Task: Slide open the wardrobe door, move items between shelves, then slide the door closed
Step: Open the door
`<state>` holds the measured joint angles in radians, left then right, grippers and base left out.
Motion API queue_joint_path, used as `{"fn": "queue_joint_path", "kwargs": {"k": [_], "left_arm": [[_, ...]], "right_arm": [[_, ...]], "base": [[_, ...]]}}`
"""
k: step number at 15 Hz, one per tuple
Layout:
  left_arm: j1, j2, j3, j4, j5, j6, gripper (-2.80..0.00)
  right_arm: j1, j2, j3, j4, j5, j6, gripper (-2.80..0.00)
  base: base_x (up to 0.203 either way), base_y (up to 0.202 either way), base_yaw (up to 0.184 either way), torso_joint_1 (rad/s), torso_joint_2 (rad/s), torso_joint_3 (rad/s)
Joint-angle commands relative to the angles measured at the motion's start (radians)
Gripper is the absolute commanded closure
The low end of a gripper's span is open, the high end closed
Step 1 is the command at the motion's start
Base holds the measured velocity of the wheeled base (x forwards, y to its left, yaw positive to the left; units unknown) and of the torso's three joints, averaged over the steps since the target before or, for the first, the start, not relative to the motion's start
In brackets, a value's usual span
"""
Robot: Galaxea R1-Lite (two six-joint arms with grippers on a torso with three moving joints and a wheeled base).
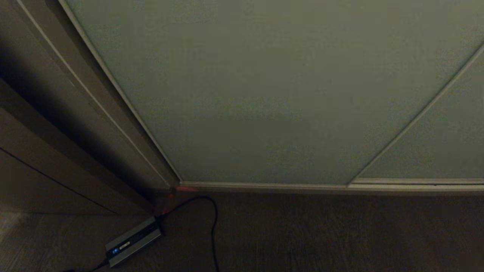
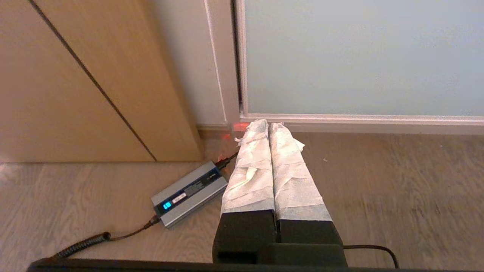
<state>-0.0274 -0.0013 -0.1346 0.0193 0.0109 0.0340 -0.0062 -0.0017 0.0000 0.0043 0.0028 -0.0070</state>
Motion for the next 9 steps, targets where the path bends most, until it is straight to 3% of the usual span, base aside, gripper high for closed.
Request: {"fn": "queue_joint_path", "kwargs": {"k": [1, 3, 7, 9], "left_arm": [[0.000, -0.001, 0.025, 0.001, 0.005, -0.001, 0.00], [0.000, -0.002, 0.029, -0.008, 0.023, -0.002, 0.00], [0.000, 0.043, -0.239, 0.056, 0.038, 0.001, 0.00], [0.000, 0.165, -0.356, 0.061, 0.041, 0.000, 0.00]], "right_arm": [[0.000, 0.003, 0.003, 0.000, 0.000, -0.001, 0.00], [0.000, 0.002, 0.003, 0.000, 0.000, -0.001, 0.00], [0.000, 0.002, 0.003, 0.000, 0.000, -0.001, 0.00], [0.000, 0.003, 0.003, 0.000, 0.000, -0.001, 0.00]], "base": [[0.000, 0.000, 0.000, 0.000, 0.00, 0.000], [0.000, 0.000, 0.000, 0.000, 0.00, 0.000], [0.000, 0.000, 0.000, 0.000, 0.00, 0.000], [0.000, 0.000, 0.000, 0.000, 0.00, 0.000]]}}
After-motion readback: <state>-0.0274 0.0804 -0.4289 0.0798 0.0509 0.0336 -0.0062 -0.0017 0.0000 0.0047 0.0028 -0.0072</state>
